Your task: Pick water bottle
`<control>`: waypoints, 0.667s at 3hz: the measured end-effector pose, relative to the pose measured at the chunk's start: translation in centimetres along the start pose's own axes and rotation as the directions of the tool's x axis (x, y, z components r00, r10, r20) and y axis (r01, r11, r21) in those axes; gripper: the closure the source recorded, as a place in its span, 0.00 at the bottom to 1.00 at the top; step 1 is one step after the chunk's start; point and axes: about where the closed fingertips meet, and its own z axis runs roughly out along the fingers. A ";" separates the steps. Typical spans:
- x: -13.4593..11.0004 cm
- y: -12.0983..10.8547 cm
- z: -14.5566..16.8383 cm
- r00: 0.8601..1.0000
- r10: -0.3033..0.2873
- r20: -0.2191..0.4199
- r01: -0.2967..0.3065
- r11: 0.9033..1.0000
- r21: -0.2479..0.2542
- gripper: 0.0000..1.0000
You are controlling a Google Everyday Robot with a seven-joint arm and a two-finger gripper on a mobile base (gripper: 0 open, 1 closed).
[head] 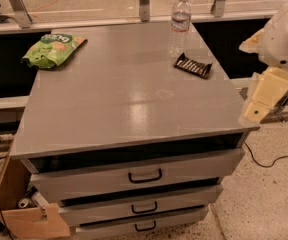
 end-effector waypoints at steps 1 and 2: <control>-1.6 -4.6 4.1 0.997 -0.004 0.073 0.002 1.000 0.026 0.00; -3.9 -9.2 7.8 0.986 -0.011 0.166 0.002 0.998 0.056 0.00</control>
Offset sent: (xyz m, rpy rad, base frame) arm 0.1898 0.0501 -0.0564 0.2479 -0.1663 0.0455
